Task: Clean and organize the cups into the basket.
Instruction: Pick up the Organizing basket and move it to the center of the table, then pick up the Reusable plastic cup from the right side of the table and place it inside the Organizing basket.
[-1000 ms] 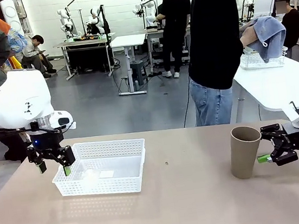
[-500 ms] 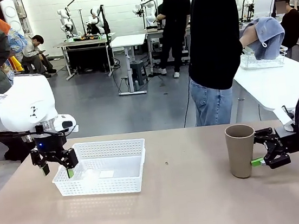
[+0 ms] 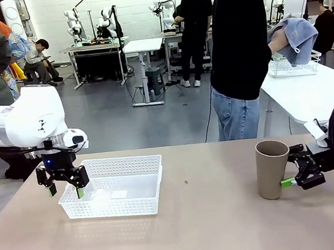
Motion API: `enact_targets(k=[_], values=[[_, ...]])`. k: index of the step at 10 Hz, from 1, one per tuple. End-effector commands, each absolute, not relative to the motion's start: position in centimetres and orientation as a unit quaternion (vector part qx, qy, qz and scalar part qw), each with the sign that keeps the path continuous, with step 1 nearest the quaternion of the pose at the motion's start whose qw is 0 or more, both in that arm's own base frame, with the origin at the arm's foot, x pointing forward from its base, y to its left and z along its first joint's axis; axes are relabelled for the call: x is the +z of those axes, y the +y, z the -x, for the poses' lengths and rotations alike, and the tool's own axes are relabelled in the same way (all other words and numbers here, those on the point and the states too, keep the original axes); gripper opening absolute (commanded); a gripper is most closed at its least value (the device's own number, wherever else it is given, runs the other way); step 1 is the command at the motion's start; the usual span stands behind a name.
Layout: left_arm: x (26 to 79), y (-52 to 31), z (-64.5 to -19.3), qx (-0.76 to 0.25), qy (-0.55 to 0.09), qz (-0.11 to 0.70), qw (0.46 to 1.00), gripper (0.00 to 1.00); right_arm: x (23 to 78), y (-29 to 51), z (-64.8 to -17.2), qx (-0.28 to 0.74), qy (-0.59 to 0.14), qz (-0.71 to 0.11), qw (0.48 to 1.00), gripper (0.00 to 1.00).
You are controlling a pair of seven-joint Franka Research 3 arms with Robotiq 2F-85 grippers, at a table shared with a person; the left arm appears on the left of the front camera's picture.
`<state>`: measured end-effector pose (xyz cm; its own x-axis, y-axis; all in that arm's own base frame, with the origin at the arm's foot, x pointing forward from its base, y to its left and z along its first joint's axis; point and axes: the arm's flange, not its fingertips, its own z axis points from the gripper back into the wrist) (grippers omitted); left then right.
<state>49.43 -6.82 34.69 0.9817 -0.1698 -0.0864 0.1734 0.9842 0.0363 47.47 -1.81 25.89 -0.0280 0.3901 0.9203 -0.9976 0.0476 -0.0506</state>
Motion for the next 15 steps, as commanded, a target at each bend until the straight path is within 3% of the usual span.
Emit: enact_targets(k=[1, 9, 10, 11, 12, 13, 14, 15], values=[[34.0, -7.1, -50.3, -0.077, 0.035, -0.037, 0.996, 1.00, 25.8, -1.1, -47.9, 0.585, -0.398, -0.386, 0.592, 1.00], [33.6, -7.8, -50.5, -0.086, 0.032, -0.022, 0.996, 1.00, 25.6, 2.2, -48.1, 0.599, -0.384, -0.423, 0.562, 1.00], [33.7, -7.8, -50.4, -0.098, 0.033, -0.015, 0.995, 0.41, 25.6, 2.2, -48.0, 0.601, -0.386, -0.421, 0.559, 1.00], [33.7, -7.8, -50.3, -0.104, 0.037, -0.013, 0.994, 0.41, 25.5, 2.1, -48.0, 0.606, -0.384, -0.419, 0.556, 0.41], [33.8, -7.7, -50.3, -0.105, 0.040, -0.013, 0.994, 0.00, 25.5, 2.0, -48.1, 0.603, -0.385, -0.416, 0.562, 0.40], [33.8, -7.7, -50.2, -0.105, 0.045, -0.013, 0.993, 0.00, 25.5, 1.8, -48.1, 0.601, -0.386, -0.409, 0.568, 0.00], [33.9, -7.6, -50.1, -0.104, 0.058, -0.013, 0.993, 0.00, 25.5, 1.6, -48.2, 0.599, -0.387, -0.405, 0.572, 0.36], [34.0, -7.6, -49.8, -0.099, 0.071, -0.015, 0.992, 0.15, 25.6, 1.5, -48.2, 0.595, -0.388, -0.404, 0.576, 0.00]])
